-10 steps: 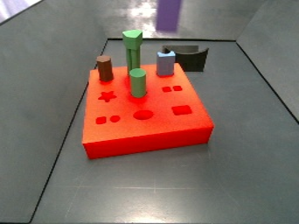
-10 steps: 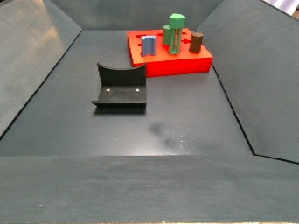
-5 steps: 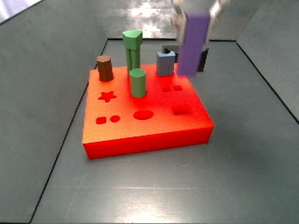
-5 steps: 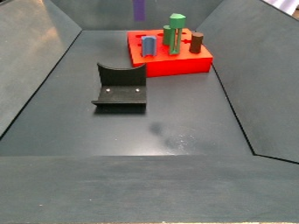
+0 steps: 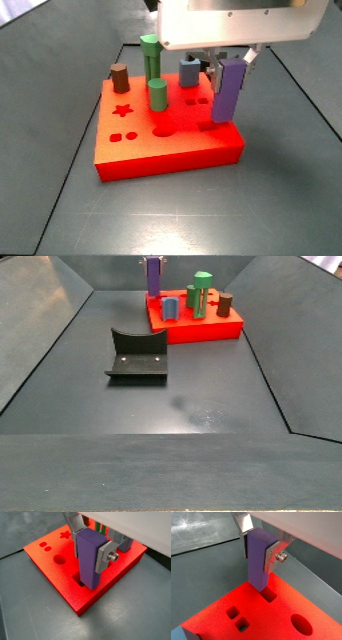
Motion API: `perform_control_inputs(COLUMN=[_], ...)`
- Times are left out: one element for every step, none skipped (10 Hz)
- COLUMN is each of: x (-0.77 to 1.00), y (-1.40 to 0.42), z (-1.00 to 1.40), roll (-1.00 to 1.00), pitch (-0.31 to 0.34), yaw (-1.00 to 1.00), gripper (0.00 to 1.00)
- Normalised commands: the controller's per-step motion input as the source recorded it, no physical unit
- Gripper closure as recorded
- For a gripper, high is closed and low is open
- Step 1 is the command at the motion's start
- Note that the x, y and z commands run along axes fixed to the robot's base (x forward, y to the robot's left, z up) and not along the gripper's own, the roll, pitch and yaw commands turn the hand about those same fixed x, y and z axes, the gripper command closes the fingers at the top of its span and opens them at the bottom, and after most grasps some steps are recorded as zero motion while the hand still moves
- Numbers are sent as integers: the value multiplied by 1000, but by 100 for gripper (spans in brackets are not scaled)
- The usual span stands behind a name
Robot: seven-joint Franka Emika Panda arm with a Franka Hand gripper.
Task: Pick up the rectangle object. Move up. Place the rectangle object on the fixture. Regrasp the rectangle object. Move to above the board. Insert the rectangle object.
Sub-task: Insert the rectangle object.
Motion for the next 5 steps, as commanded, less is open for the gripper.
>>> perform_control_inputs(x=[0,-209,-363,-251,-157], y=[-126,-43,-37,0,0], z=[-51,-77,-129,-146,-137], roll=[63,0,4,27,23], pitch=[0,-37,-116,-51,-19], yaw=[31,0,0,0,0], gripper=[100,100,100,100,100])
